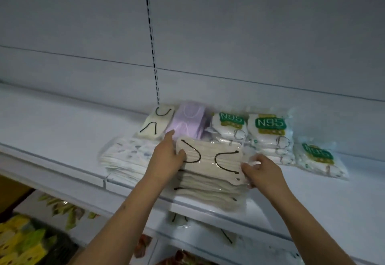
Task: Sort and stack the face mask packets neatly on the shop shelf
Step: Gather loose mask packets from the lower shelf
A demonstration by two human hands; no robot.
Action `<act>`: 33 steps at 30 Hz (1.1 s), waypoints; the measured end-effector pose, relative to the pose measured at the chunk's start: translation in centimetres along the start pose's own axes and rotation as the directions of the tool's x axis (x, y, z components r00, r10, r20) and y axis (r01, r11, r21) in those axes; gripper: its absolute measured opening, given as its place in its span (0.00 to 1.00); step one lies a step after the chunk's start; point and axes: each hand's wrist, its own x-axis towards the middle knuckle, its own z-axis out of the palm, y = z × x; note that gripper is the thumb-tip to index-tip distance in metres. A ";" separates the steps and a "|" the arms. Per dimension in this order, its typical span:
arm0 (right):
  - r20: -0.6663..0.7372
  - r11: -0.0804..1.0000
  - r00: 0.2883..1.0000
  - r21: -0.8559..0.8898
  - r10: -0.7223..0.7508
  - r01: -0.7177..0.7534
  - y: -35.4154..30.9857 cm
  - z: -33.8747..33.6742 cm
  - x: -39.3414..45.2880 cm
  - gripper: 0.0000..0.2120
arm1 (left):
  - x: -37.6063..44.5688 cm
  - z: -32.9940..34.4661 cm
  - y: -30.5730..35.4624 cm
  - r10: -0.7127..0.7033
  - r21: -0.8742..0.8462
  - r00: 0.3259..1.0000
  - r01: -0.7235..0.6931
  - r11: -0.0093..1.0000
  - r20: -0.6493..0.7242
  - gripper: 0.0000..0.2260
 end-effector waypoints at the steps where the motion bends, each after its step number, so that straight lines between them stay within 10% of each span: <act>1: -0.003 0.999 1.000 -0.040 -0.014 0.013 0.0 0.0 0.0 0.07 | 0.2 0.1 -0.2 0.037 0.064 0.999 -0.037 0.997 -0.008 0.31; 12: -0.070 0.871 0.980 -0.474 -0.184 0.129 -0.7 -1.2 -0.2 0.27 | -0.8 3.9 -0.2 0.400 0.364 0.914 -0.395 0.843 0.064 0.19; 18: -0.115 0.843 0.857 -0.284 -0.503 0.457 -5.4 0.2 -0.1 0.30 | -5.0 5.3 0.9 0.471 0.143 0.871 -0.452 0.880 -0.144 0.22; 24: 0.023 0.618 0.626 -0.142 -0.779 0.774 -8.5 7.1 -3.9 0.21 | -11.7 7.4 -6.0 0.403 0.037 0.819 -0.426 0.904 -0.408 0.05; 29: 0.228 0.362 0.360 -0.035 -0.905 0.932 -4.6 15.2 -8.2 0.17 | -17.6 12.3 -16.6 0.021 0.075 0.999 -0.018 0.997 -0.041 0.15; 33: 0.482 0.233 0.184 0.044 -0.857 0.971 4.3 21.0 -9.2 0.15 | -20.4 15.2 -22.6 -0.301 0.109 0.944 0.287 0.952 0.137 0.21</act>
